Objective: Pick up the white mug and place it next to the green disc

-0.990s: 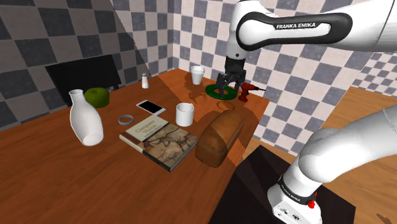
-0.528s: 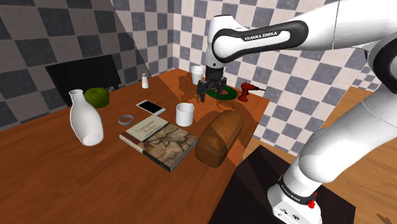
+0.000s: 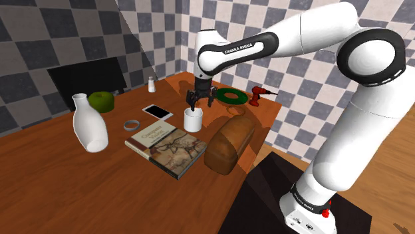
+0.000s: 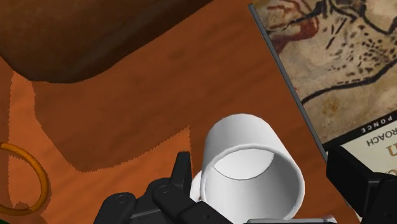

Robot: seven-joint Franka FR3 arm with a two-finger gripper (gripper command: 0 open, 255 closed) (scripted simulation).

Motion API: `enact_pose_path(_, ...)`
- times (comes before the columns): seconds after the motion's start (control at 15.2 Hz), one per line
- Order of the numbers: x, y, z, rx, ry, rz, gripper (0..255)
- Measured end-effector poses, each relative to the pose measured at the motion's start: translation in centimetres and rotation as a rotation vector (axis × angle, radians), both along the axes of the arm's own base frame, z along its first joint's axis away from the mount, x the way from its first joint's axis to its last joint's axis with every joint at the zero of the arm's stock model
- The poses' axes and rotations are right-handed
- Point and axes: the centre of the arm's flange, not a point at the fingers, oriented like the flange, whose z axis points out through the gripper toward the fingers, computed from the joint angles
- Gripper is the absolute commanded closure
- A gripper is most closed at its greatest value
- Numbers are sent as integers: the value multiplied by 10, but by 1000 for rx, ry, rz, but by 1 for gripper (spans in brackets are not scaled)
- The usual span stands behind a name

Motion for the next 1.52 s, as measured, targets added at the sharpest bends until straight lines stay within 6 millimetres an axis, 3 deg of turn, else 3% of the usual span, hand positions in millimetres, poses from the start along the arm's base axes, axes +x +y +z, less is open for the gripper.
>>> enact_pose_path(0.53,72,32,-49,6,-2,-33,0)
enact_pose_path(0.99,74,36,-84,7,-3,-35,0)
enact_pose_path(1.39,74,34,-88,7,-3,-35,0)
enact_pose_path(1.45,74,34,-88,7,-3,-35,255)
enact_pose_path(1.52,74,34,-88,7,-3,-35,255)
